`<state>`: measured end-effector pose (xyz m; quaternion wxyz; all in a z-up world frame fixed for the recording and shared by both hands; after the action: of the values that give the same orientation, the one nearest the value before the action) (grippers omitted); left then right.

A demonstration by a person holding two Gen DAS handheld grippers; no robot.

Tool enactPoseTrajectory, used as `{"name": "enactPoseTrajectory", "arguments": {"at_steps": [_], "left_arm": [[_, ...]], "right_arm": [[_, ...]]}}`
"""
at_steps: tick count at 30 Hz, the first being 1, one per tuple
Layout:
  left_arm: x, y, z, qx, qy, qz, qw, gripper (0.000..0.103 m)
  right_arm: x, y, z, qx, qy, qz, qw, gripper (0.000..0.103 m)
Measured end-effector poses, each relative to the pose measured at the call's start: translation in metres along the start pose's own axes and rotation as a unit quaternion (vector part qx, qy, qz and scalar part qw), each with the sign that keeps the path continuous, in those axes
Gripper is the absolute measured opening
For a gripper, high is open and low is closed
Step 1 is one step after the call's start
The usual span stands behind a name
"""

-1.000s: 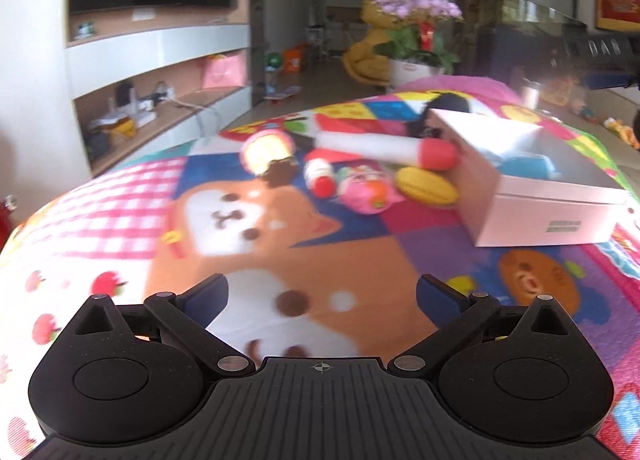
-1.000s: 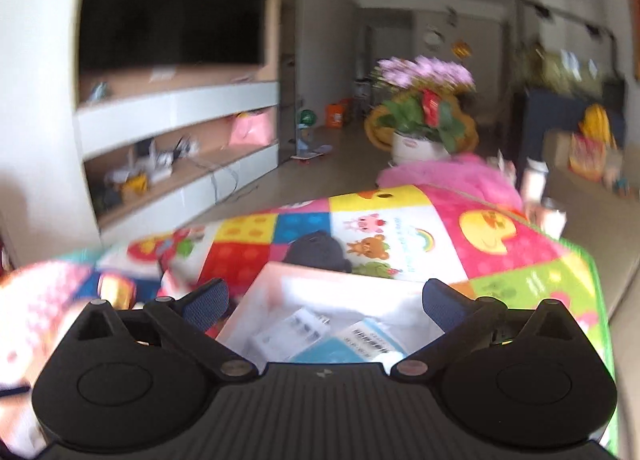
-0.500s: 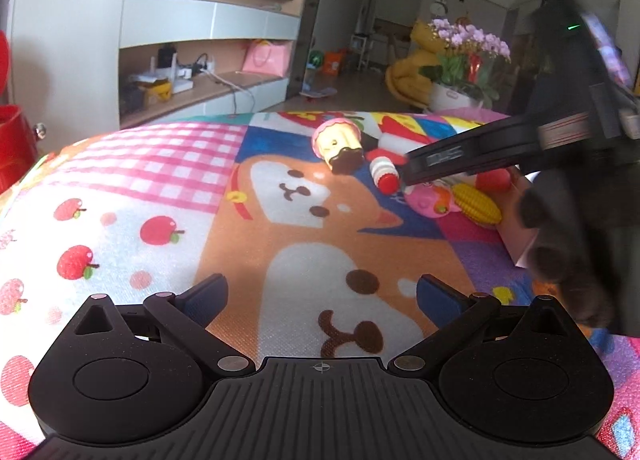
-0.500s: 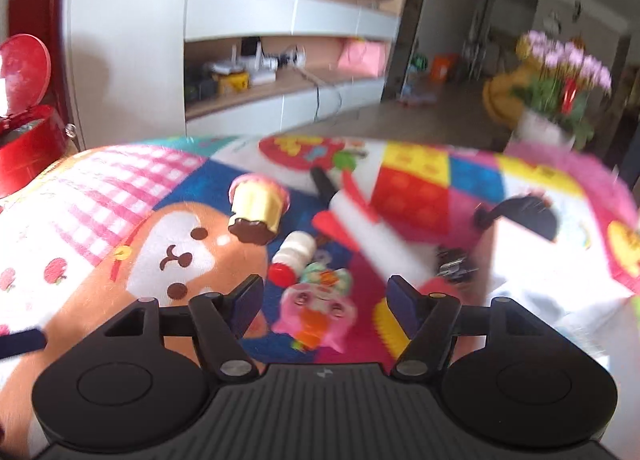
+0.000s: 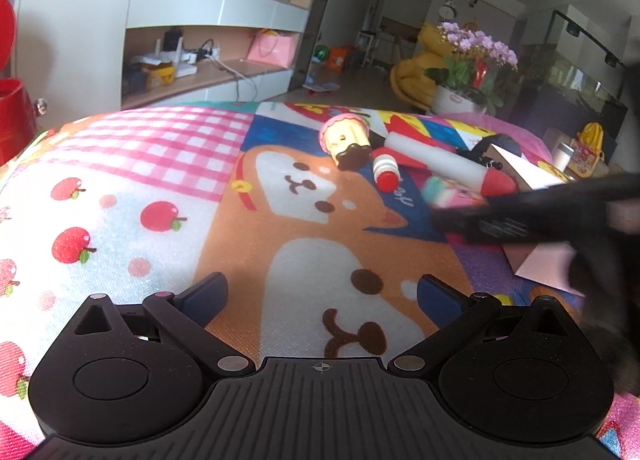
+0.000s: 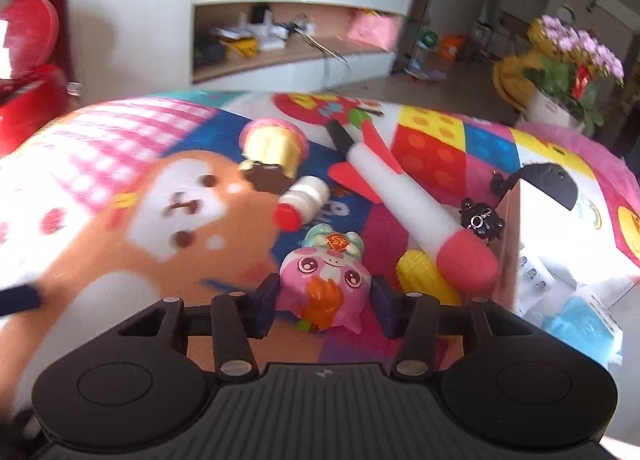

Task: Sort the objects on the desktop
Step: 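Grasp the pink pig toy with the right gripper while the left grasps the yogurt bottle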

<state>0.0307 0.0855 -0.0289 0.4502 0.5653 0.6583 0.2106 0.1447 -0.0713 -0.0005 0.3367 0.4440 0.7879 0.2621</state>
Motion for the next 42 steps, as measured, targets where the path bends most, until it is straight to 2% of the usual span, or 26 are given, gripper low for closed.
{"name": "enactPoseTrajectory", "arguments": {"at_steps": [4, 8, 13, 16, 17, 18, 19, 20, 21, 22, 23, 27, 29, 31, 33, 35, 38, 42], "left_arm": [[-0.002, 0.001, 0.001, 0.004, 0.008, 0.005, 1.0, 0.103], [-0.01, 0.004, 0.006, 0.012, 0.011, 0.032, 0.9994, 0.103], [-0.037, 0.023, 0.023, 0.008, -0.004, 0.072, 0.9974, 0.103], [-0.056, 0.04, 0.041, -0.002, -0.001, 0.116, 0.9932, 0.103], [-0.061, 0.046, 0.049, -0.003, 0.003, 0.129, 0.9917, 0.103], [-0.065, 0.05, 0.056, -0.002, 0.006, 0.137, 0.9906, 0.103], [-0.068, 0.056, 0.065, 0.0, 0.009, 0.143, 0.9896, 0.102], [-0.072, 0.059, 0.073, 0.001, 0.013, 0.149, 0.9887, 0.099], [-0.076, 0.063, 0.079, 0.003, 0.017, 0.155, 0.9878, 0.095], [-0.078, 0.066, 0.088, 0.007, 0.021, 0.16, 0.9869, 0.08], [-0.077, 0.069, 0.098, 0.015, 0.025, 0.161, 0.9865, 0.07], [-0.07, 0.075, 0.131, 0.04, 0.042, 0.14, 0.9884, 0.069], [-0.066, 0.076, 0.143, 0.051, 0.056, 0.136, 0.9878, 0.058], [-0.063, 0.078, 0.15, 0.054, 0.062, 0.13, 0.9881, 0.055], [-0.061, 0.078, 0.155, 0.059, 0.066, 0.128, 0.9878, 0.049], [-0.062, 0.075, 0.158, 0.063, 0.076, 0.141, 0.985, 0.029], [-0.064, 0.071, 0.15, 0.061, 0.079, 0.158, 0.9823, 0.029], [-0.068, 0.063, 0.116, 0.061, 0.058, 0.17, 0.9819, 0.029]], "right_arm": [[-0.017, -0.028, -0.048, -0.013, 0.021, 0.005, 1.0, 0.048], [-0.044, -0.063, -0.082, -0.012, 0.012, 0.022, 1.0, 0.048], [-0.078, -0.105, -0.094, -0.009, -0.041, 0.04, 0.998, 0.048], [-0.101, -0.122, -0.09, 0.0, -0.048, 0.082, 0.995, 0.048], [-0.107, -0.126, -0.089, -0.002, -0.05, 0.096, 0.994, 0.052], [-0.112, -0.13, -0.09, -0.006, -0.053, 0.108, 0.993, 0.063], [-0.117, -0.133, -0.09, -0.013, -0.056, 0.121, 0.991, 0.069], [-0.121, -0.136, -0.091, -0.022, -0.058, 0.134, 0.989, 0.079], [-0.124, -0.139, -0.092, -0.028, -0.059, 0.145, 0.987, 0.083], [-0.126, -0.141, -0.092, -0.033, -0.059, 0.156, 0.986, 0.085], [-0.128, -0.144, -0.092, -0.037, -0.057, 0.167, 0.984, 0.085], [-0.132, -0.149, -0.09, -0.05, -0.046, 0.21, 0.975, 0.089], [-0.134, -0.152, -0.089, -0.054, -0.046, 0.224, 0.972, 0.091], [-0.138, -0.153, -0.088, -0.057, -0.045, 0.238, 0.969, 0.092], [-0.14, -0.154, -0.088, -0.062, -0.047, 0.247, 0.966, 0.098], [-0.141, -0.154, -0.088, -0.065, -0.043, 0.249, 0.965, 0.099], [-0.141, -0.154, -0.086, -0.062, -0.041, 0.251, 0.965, 0.099], [-0.141, -0.154, -0.085, -0.058, -0.041, 0.255, 0.964, 0.1]]}}
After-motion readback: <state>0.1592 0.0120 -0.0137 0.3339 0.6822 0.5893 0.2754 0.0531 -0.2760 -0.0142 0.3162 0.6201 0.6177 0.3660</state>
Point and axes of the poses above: each gripper's, at about its wrist camera, not at the fingertips, and z roughly the way its jaws point, x to its left, y to its top, the point moved 5 cm from there along z, roughly the way its jaws point, and after that the axes turned 12 degrees about -y, right-handed, at the moved point
